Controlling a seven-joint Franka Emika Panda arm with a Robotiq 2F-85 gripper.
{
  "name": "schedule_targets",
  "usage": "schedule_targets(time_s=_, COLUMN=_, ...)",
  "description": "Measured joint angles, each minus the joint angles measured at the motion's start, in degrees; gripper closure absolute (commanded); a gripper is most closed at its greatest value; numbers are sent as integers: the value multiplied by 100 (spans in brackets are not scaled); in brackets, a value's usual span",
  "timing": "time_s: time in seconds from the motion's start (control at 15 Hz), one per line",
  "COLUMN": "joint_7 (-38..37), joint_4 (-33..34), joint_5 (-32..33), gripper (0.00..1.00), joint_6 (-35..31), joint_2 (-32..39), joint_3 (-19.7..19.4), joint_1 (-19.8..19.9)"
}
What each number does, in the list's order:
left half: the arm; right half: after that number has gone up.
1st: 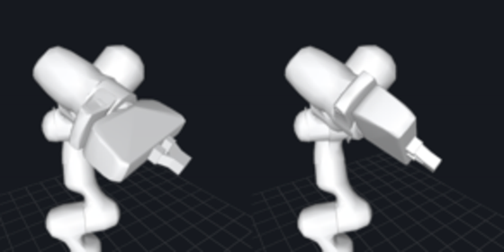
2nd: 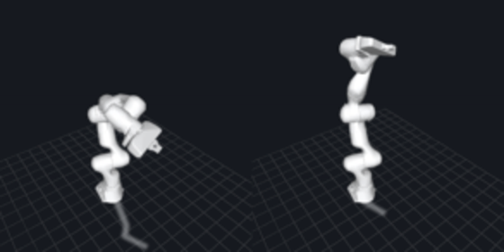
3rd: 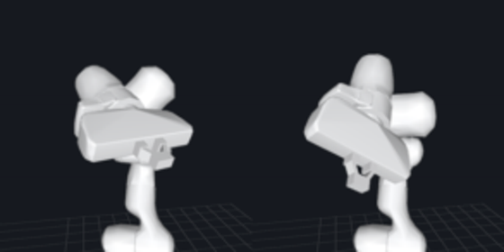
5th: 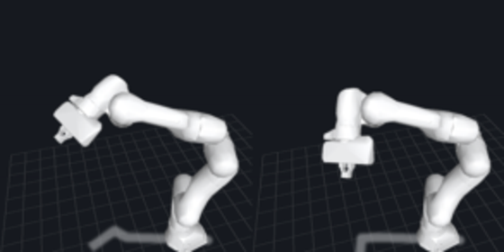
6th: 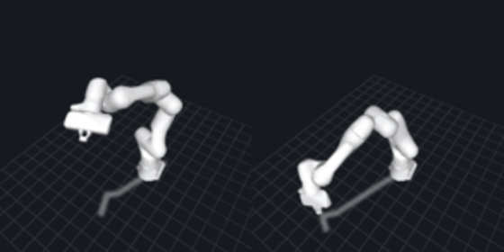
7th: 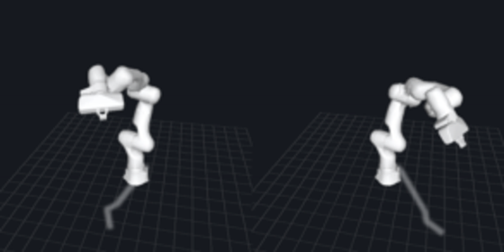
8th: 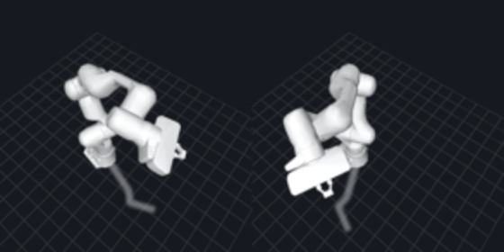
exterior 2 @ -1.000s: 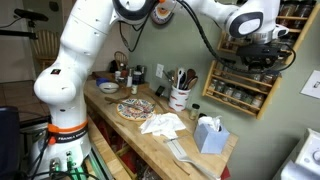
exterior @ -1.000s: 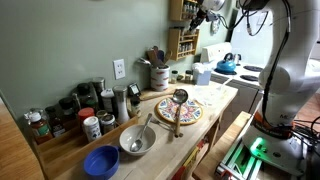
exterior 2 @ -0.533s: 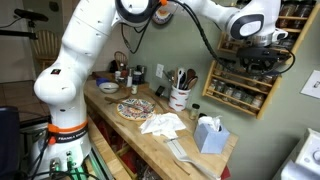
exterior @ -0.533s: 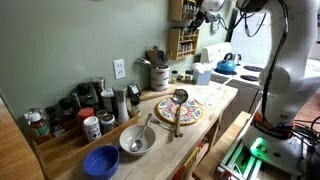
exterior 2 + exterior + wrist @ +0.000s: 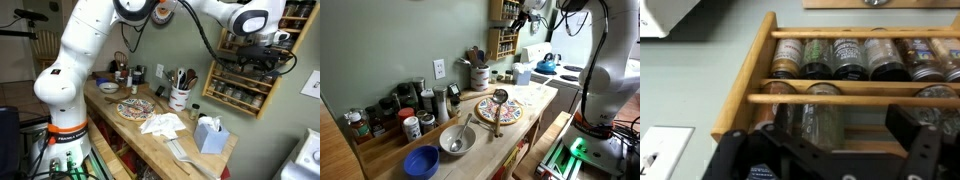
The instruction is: Pick up two jars from the right side of the counter and put them on the second bottom shelf
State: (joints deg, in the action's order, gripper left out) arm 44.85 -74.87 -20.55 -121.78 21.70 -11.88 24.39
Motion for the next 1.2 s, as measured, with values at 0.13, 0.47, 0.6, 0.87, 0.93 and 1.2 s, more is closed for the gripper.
schedule_targets(time_s=0.13, joint_7=-10, joint_4=-11, joint_5=-1, gripper=0, joint_6=463, joint_2=-118, joint_3=-24, joint_1=6)
schedule_targets(time_s=0.47, joint_7=-11, joint_4=-334, joint_5=-1, gripper=0, joint_6=1293, joint_2=-672, joint_3=-24, joint_1=-14)
schedule_targets(time_s=0.6, joint_7=-11, joint_4=-674, joint_5=61, gripper=0, joint_6=1327, joint_2=-971, joint_3=-21, joint_1=-71)
schedule_targets(time_s=0.87, joint_7=-226, joint_4=-1608, joint_5=470, gripper=0, joint_6=1151, joint_2=-1605, joint_3=12, joint_1=-278)
schedule_targets(time_s=0.93, joint_7=-312, joint_4=-1895, joint_5=590, gripper=0, joint_6=1023, joint_2=-1765, joint_3=17, joint_1=-357)
schedule_targets(time_s=1.2, joint_7=-627, joint_4=-3049, joint_5=854, gripper=0, joint_6=505, joint_2=-2300, joint_3=24, joint_1=-690)
